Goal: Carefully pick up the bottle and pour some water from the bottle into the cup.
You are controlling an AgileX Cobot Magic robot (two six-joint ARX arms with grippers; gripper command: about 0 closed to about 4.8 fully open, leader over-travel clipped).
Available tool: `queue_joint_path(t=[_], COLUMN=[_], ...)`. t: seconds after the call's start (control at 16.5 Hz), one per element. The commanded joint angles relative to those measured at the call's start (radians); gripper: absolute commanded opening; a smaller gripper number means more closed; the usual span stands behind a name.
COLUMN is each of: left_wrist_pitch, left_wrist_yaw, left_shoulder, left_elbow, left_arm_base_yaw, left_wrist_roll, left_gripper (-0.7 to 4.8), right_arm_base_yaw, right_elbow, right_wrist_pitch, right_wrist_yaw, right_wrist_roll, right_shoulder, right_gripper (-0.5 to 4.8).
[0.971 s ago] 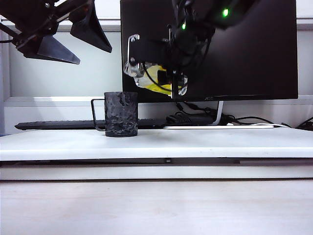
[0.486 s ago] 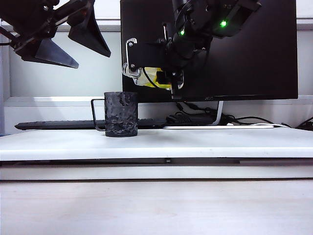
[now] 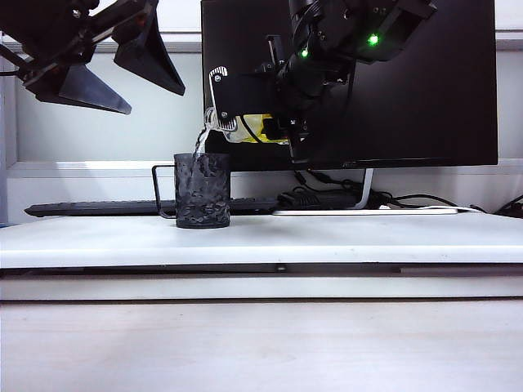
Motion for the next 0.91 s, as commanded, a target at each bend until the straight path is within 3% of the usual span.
queue_joint_path(t=[0.06,0.91], left_wrist_pitch=[0.000,-0.009], left_wrist_yaw=[0.006,0.006], left_shoulder=[-0.004,-0.004], left_elbow=[0.005,0.005], left_arm_base_yaw=[0.000,0.000], left_wrist_roll=[0.007,0.008], left_gripper=[4.79,4.79], right_arm_base_yaw=[-0.001,-0.002], right_elbow=[0.009,0.009], right_wrist_pitch=[0.041,0.049], right_wrist_yaw=[-0.005,0.002], right_wrist_roll=[-0.007,-0.034], right_shoulder=[-0.011,-0.011], right_gripper=[1.36,1.38])
